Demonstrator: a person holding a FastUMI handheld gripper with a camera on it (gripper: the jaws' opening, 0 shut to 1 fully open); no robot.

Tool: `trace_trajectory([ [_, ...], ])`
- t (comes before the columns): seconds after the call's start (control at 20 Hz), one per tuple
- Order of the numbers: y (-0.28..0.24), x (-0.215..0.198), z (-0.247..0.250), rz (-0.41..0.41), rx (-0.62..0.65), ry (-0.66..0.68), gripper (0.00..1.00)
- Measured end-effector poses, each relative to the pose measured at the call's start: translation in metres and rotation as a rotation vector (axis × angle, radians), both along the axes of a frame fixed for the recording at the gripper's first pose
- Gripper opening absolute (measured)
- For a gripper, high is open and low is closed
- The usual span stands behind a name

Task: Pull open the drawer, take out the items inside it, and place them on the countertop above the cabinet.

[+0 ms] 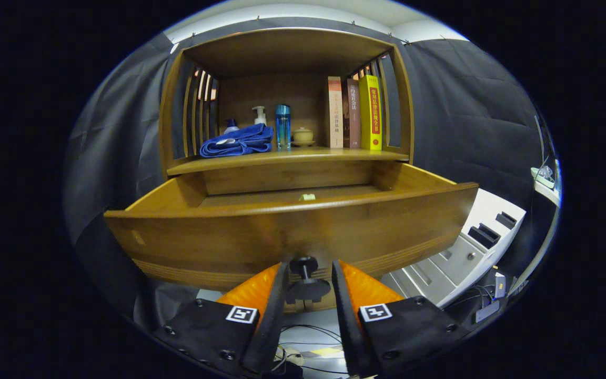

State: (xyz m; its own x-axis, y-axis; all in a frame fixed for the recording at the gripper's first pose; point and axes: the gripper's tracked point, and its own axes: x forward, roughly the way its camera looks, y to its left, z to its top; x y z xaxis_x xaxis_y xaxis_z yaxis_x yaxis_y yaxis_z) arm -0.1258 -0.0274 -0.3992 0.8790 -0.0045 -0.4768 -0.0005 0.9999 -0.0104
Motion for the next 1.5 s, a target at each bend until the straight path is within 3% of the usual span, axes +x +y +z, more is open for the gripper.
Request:
trace_trajectory([
  [0.15, -0.002, 0.01, 0.027, -0.015, 0.017, -0.019, 0.75],
  [0.35, -0.002, 0.023, 0.063, -0.001, 0.02, -0.041, 0.82],
  [0.5, 0.002, 0.038, 0.089, 0.013, 0.015, -0.058, 0.93],
  [0.8, 0.02, 0.083, 0.113, 0.064, -0.013, -0.06, 0.96],
  [1.1, 0.03, 0.137, 0.084, 0.091, -0.057, 0.047, 0.97],
  [1.5, 0.015, 0.173, 0.009, 0.084, -0.111, 0.288, 0.99],
])
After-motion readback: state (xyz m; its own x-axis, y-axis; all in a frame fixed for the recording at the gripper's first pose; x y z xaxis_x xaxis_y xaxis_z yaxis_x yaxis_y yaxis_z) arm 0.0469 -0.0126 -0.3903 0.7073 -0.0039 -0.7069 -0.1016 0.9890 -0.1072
